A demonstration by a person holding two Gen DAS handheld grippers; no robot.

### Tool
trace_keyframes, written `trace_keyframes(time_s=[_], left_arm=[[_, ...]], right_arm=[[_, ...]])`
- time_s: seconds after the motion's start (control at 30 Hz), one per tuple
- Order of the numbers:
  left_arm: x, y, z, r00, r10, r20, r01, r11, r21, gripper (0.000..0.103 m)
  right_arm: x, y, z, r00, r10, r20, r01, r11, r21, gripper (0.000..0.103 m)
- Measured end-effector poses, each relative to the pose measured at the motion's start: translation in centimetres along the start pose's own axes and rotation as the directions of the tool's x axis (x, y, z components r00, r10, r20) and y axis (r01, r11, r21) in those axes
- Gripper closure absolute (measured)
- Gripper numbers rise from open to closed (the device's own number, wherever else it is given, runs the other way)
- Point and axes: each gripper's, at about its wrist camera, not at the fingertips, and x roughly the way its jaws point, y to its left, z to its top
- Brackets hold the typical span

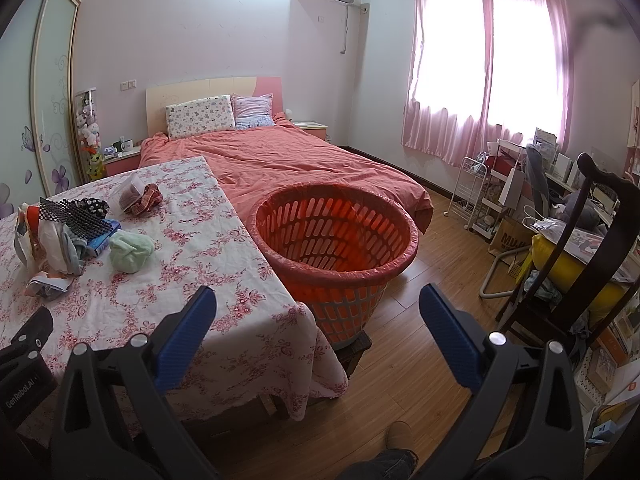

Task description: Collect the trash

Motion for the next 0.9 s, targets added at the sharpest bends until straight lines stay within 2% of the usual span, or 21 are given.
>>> trace_keyframes(time_s=[0.43, 0.57, 0.73, 0.9], left_arm=[[0.4, 0.5, 0.0, 1.000, 0.000, -0.006, 0.000, 1.000, -0.018, 0.002], [0.9, 2.3, 0.2, 1.000, 0.010, -0.009, -0.010, 0.999, -0.053, 0.002], [2.1, 5.4, 0.6, 1.000, 0.016, -0.025, -0.018, 0.993, -0.118, 0.002], [3.0, 8.7, 1.0, 0.999, 0.043, -0.018, -0.045, 0.985, -0.167, 0.002]], right_arm=[[0.5, 0.4, 0.4, 1.000, 0.017, -0.010, -0.017, 1.000, 0.000, 0.004], [1.2, 1.8, 0.9, 0.998, 0.062, -0.008, -0.062, 0.998, -0.022, 0.004], [2.3, 5.4, 2.0, 0.989, 0.151, -0.012, -0.151, 0.987, -0.056, 0.004], [4.7, 9.3, 3.1, 0.958, 0.281, -0.053, -0.284, 0.957, -0.064, 0.005]])
